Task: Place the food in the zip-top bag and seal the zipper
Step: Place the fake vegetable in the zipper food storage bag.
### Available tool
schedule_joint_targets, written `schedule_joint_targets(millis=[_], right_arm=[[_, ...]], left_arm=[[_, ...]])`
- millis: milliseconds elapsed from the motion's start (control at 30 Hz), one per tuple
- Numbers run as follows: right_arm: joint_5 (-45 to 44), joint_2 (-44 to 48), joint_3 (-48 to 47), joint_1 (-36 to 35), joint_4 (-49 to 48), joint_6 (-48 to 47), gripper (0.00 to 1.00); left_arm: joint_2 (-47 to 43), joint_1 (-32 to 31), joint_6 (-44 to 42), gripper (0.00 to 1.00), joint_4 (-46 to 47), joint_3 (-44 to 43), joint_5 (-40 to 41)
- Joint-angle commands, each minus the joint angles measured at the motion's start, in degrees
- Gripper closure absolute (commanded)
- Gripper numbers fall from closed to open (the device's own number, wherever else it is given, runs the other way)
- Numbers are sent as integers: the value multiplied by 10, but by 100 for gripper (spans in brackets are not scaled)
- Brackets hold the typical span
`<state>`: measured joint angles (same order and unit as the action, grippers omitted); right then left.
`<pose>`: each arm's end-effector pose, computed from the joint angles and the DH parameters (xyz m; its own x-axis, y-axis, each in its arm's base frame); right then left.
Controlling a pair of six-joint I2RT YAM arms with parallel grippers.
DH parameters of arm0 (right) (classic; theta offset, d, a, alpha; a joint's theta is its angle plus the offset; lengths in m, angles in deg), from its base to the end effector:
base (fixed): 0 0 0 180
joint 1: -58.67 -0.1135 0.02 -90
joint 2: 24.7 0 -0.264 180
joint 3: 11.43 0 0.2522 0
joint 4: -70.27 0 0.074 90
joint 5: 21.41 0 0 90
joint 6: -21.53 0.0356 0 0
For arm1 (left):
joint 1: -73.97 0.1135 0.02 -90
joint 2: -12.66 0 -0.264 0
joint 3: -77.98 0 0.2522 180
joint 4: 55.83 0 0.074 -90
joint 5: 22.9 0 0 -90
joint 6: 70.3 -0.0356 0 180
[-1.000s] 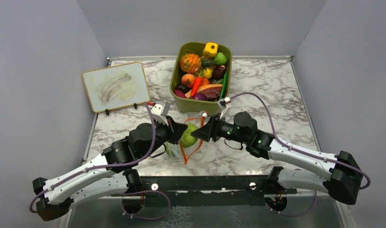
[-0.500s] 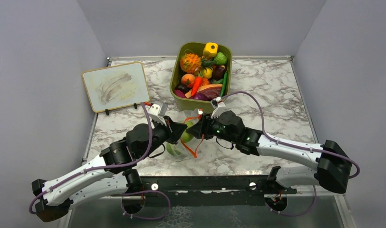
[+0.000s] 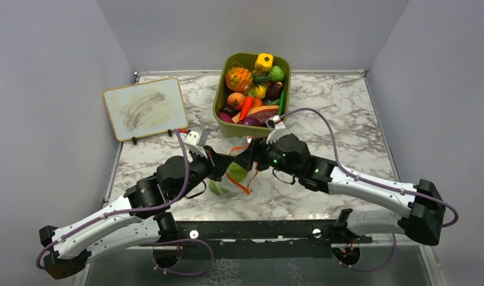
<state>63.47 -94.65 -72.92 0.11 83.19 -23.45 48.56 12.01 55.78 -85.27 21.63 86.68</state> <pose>0.1492 0.2380 0.2845 -0.7048 0.1978 -0.6812 -0.4355 0.6374 0.6357 0.0804 -0.1256 0.3396 -0.4575 -0.3214 -0.8291 0.5031 0.6753 -0.5394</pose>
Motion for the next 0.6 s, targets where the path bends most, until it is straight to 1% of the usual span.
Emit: schedule_joint_targets(millis=[0,133,300,400,500,567], right_arm=[[-11,52,-24,-4,56,-18,31],[-3,85,-32,-4,116,-31,33],[-15,123,-23,-4,177,-37,43],[-38,130,-10,-4,193,-37,51],[-70,127,7,-3,200,-39,53],[-68,125,22,-4,186,-38,53]], left_arm=[[-8,1,-11,100,9,6,16],[-8,1,-14,100,6,6,22],[-10,1,-16,100,5,5,24],[-10,1,-15,100,6,5,25],[-10,1,-15,100,5,4,26],[-11,1,-14,100,4,3,26]])
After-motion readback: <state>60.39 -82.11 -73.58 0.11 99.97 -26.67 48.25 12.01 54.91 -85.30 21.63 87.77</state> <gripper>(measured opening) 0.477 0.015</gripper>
